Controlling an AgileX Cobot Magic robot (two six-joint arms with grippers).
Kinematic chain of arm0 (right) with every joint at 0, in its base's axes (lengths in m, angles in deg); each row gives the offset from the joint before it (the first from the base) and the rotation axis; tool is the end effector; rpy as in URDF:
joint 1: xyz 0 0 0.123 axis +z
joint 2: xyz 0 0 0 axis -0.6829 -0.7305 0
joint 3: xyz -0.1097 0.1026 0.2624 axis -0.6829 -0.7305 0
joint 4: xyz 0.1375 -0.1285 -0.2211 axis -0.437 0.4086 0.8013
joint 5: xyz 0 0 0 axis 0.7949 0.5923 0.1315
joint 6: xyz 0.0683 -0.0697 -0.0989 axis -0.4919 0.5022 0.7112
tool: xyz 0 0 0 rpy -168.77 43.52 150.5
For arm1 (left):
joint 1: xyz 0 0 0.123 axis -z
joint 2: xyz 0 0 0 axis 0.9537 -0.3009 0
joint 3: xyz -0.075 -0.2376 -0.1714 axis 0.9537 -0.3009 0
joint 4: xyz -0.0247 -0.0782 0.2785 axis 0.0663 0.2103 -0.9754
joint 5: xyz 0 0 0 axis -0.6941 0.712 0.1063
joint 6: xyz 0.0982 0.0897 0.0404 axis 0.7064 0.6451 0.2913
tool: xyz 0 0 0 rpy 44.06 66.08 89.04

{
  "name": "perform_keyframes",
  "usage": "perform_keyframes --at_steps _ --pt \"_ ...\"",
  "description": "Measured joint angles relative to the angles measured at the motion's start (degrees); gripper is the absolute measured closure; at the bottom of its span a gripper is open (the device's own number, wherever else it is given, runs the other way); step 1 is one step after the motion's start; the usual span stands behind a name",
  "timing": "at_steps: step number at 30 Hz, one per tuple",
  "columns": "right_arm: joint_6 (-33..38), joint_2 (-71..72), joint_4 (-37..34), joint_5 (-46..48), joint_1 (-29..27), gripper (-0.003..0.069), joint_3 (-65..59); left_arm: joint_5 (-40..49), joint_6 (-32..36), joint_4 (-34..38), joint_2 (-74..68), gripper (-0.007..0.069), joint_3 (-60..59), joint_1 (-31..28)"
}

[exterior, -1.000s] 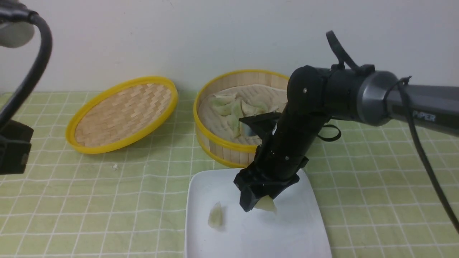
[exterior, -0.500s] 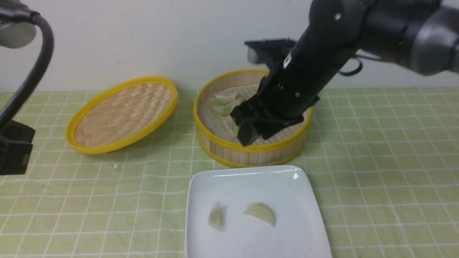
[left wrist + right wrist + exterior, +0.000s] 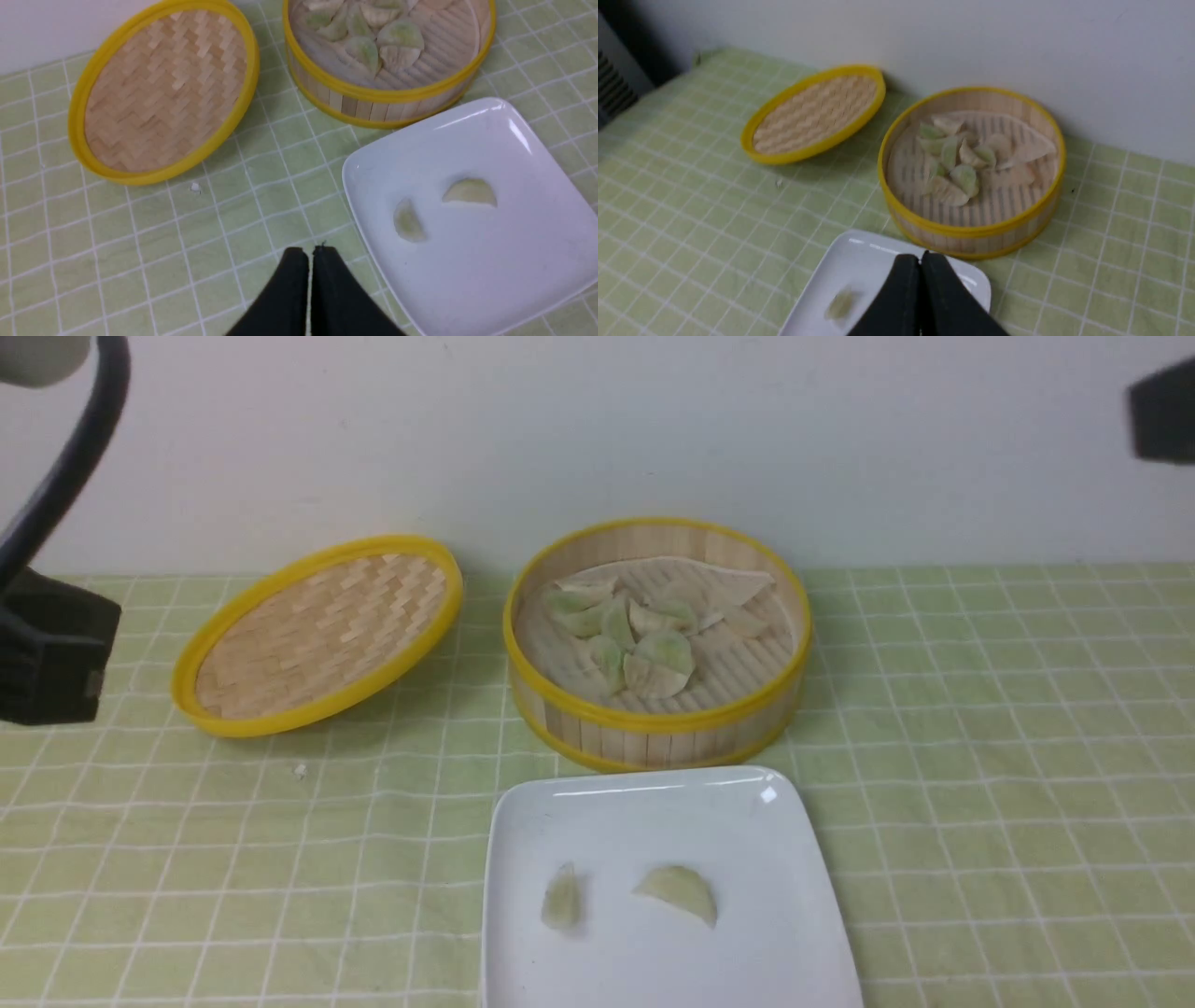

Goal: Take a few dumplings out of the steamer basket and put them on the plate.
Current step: Use the right arm to put the dumpling into the plate

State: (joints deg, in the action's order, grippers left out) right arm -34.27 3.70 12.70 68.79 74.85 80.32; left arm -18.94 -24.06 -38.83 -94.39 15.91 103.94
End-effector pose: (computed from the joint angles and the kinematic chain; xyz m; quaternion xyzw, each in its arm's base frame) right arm 0.1641 0.1017 0.4699 -0.1495 0.8527 0.1862 0.4645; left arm 0.1896 -0.0902 0.4311 0.1434 0.8950 -0.0766 0.4155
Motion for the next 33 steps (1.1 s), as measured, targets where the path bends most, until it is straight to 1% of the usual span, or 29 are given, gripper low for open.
perform_keyframes --at_steps 2,4,5,6,7,10,14,20,24,26,28,30,33 --pt "-1.66 6.56 2.13 -4.48 0.0 0.0673 -7.29 -1.11 0.0 0.0 0.0 0.0631 0.0 0.0" --pt "-2.84 18.14 5.4 -13.47 0.0 0.0673 -17.59 -2.92 0.05 0.0 0.0 0.0631 -0.02 0.0" --pt "-2.94 21.06 5.83 -14.94 0.0 0.0673 -19.42 -3.26 0.05 0.0 0.0 0.0631 -0.02 0.0" --pt "-3.06 27.69 6.86 -19.97 0.0 0.0673 -25.64 -4.71 0.05 0.0 0.0 0.0631 -0.02 0.0" --pt "-3.06 28.61 7.12 -21.33 0.0 0.0673 -27.31 -4.71 0.05 0.0 0.0 0.0631 -0.02 0.0" --pt "-3.7 41.74 9.58 -30.04 0.0 0.0673 -38.8 -7.97 0.05 0.0 0.0 0.0631 -0.02 0.0" --pt "-7.29 49.98 14.51 -38.0 0.0 0.0673 -47.83 -10.82 1.1 -0.3 -0.06 0.0631 -0.13 -0.05" --pt "-9.37 50.1 17.48 -41.67 0.0 0.0673 -49.18 -11.14 2.46 0.74 -0.06 0.0631 -0.22 -0.07" --pt "-9.51 50.1 17.77 -41.89 0.0 0.0673 -49.18 -10.48 3.19 1.02 0.37 0.0631 -0.42 -0.07" --pt "-9.56 50.1 17.82 -41.84 0.0 0.0673 -49.18 -10.77 4.84 1.08 2.33 0.0631 -2.6 -0.07" --pt "-9.55 50.1 17.88 -41.84 0.0 0.0673 -49.18 -12.41 4.76 1.09 4.9 0.0631 -5.42 -0.07" --pt "-9.61 50.1 17.93 -41.84 0.0 0.0673 -49.18 -16.44 3.32 1.09 8.58 0.0631 -10.03 -0.07" --pt "-9.61 50.1 17.93 -41.84 0.0 0.0673 -49.18 -24.94 1.95 1.09 14.28 0.0631 -18.0 -0.07"
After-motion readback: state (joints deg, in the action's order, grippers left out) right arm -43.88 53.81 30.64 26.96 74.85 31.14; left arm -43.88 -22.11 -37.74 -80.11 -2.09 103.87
